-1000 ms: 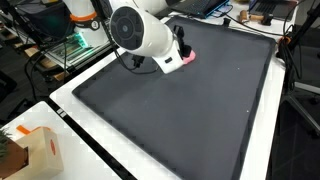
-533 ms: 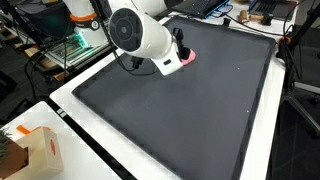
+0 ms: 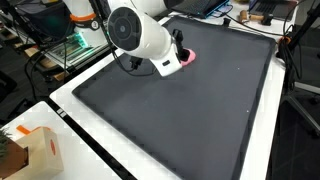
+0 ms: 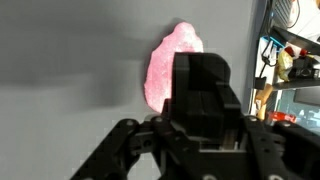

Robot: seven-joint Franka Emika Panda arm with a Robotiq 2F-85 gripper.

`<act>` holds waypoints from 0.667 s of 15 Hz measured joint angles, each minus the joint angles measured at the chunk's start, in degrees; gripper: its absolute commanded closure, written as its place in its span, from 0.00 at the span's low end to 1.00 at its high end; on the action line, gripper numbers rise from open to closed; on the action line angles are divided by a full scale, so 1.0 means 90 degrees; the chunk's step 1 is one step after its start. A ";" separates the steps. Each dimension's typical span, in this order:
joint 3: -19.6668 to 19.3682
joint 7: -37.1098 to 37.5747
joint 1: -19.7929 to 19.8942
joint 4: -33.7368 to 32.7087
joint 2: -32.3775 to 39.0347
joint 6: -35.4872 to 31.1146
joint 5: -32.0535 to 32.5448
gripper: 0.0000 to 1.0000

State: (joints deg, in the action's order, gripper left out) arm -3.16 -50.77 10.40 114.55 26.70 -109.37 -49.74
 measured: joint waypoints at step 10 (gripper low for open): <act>0.0018 0.0112 -0.0011 -0.0030 0.0044 0.0093 -0.0005 0.75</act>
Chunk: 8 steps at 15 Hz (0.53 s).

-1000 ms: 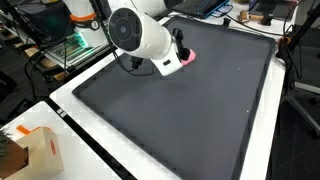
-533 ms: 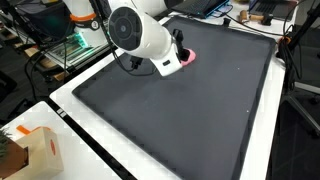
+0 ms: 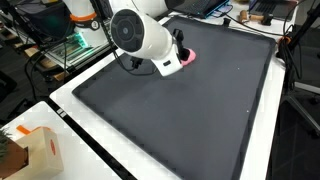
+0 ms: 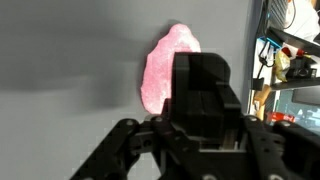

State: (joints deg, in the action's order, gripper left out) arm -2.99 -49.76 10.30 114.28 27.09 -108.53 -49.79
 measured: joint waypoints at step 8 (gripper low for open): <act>-0.0005 0.0197 0.0007 -0.0035 0.0042 0.0101 -0.0003 0.75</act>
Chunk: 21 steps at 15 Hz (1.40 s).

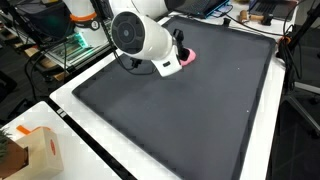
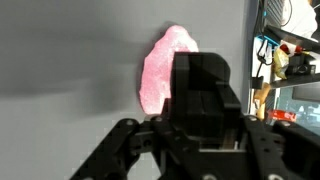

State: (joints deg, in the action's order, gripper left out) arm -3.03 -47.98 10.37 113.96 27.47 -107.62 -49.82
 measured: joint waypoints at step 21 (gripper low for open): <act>0.0056 0.1404 -0.0386 -0.0145 -0.1138 0.0478 0.0920 0.75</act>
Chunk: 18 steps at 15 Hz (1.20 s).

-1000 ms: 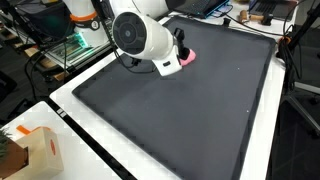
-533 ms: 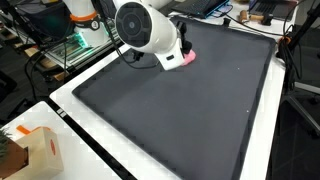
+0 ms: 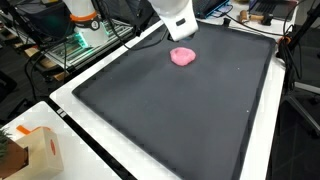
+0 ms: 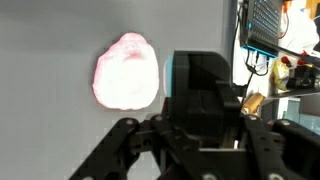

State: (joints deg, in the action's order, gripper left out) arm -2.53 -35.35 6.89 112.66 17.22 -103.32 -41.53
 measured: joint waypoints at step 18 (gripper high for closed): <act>0.0586 0.3040 -0.1043 0.0055 -0.1638 -0.0522 0.3427 0.75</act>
State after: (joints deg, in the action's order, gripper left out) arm 2.74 -7.99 -2.49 113.15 2.48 -108.02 -10.69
